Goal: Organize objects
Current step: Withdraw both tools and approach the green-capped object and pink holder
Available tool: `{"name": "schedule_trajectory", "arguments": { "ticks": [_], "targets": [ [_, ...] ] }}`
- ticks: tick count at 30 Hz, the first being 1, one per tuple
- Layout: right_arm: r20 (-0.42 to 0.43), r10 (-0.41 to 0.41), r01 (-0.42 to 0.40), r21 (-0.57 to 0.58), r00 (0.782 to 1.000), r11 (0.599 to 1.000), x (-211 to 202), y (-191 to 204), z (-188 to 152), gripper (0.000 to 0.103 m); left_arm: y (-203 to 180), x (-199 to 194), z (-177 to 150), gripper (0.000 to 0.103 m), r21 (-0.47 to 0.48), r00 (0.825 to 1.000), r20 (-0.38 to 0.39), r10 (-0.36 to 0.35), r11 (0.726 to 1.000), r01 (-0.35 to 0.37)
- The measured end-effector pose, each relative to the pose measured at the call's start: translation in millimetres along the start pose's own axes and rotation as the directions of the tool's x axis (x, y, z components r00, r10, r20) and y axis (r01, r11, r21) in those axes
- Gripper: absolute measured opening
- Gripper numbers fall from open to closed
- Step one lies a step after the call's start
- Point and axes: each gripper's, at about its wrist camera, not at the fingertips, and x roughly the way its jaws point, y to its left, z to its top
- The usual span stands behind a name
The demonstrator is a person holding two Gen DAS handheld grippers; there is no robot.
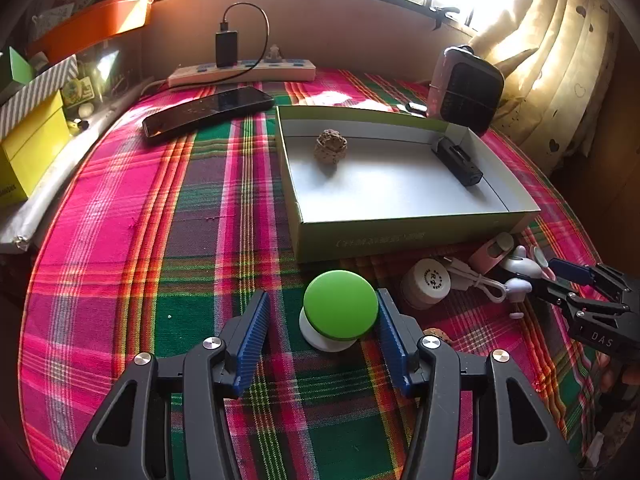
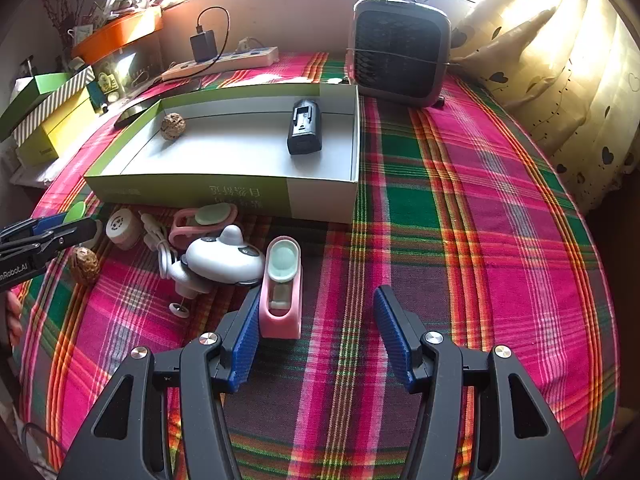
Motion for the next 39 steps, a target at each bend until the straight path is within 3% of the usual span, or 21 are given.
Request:
{"name": "schedule_trajectory", "arguments": {
  "ticks": [21, 28, 39],
  "targets": [
    [0.018, 0.006, -0.006, 0.002, 1.000, 1.000, 4.8, -4.8, 7.9, 0.056, 2.4, 6.5, 6.8, 0.052, -0.015, 0.999, 0.013, 0.032, 0.999, -0.032],
    [0.026, 0.004, -0.005, 0.024, 1.000, 1.000, 3.4, -11.6, 8.0, 0.043, 7.9, 6.8, 7.5, 0.052, -0.033, 0.999, 0.015, 0.034, 0.999, -0.034],
    [0.031, -0.011, 0.011, 0.023, 0.999, 1.000, 2.9, -14.3, 7.1, 0.030, 4.9, 7.6, 6.8, 0.052, -0.019, 0.999, 0.016, 0.051, 0.999, -0.051]
  ]
}}
